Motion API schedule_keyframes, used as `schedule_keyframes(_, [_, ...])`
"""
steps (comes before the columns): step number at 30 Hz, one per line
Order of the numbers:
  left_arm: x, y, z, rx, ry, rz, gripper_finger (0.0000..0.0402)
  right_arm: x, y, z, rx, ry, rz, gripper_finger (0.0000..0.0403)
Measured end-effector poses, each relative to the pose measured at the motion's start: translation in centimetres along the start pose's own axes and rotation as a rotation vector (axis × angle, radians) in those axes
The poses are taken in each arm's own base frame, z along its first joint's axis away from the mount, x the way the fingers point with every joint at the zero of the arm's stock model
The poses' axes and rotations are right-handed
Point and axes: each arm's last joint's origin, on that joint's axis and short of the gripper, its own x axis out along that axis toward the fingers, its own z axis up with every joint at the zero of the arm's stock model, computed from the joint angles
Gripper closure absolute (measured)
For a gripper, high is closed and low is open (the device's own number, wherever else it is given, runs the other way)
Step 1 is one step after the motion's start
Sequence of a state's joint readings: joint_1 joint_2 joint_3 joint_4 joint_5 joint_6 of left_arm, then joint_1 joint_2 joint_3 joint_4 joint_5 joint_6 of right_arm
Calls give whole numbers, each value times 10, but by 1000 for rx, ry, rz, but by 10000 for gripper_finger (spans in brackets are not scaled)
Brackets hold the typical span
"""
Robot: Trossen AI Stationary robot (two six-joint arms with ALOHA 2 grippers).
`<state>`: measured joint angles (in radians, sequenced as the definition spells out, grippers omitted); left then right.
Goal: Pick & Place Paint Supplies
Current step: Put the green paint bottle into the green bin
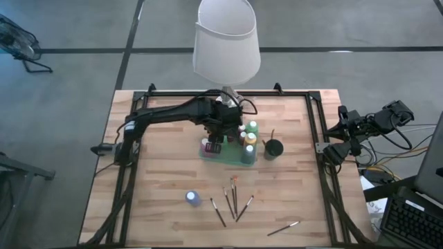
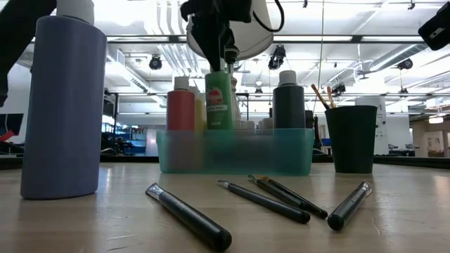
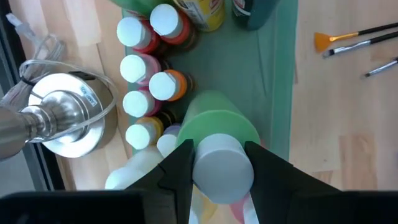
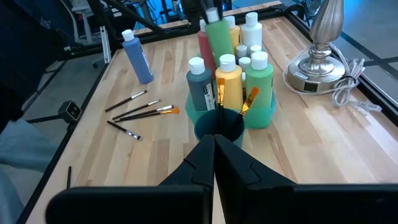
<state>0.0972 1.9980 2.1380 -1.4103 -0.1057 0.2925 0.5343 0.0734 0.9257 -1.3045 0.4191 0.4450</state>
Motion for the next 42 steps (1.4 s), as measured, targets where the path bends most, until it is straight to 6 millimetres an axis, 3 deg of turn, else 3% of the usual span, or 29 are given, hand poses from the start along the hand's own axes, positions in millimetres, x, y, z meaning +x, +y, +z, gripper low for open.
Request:
schedule_keyframes(18, [36,9,9,4,30,-43,277,0,0,0,0,0,0,394])
schedule_keyframes(37, [52,21,3,-20,20,-61,275,0,0,0,0,0,-1,394])
schedule_keyframes(42, [52,23,5,-8,-4,-55,254,0,0,0,0,0,0,394])
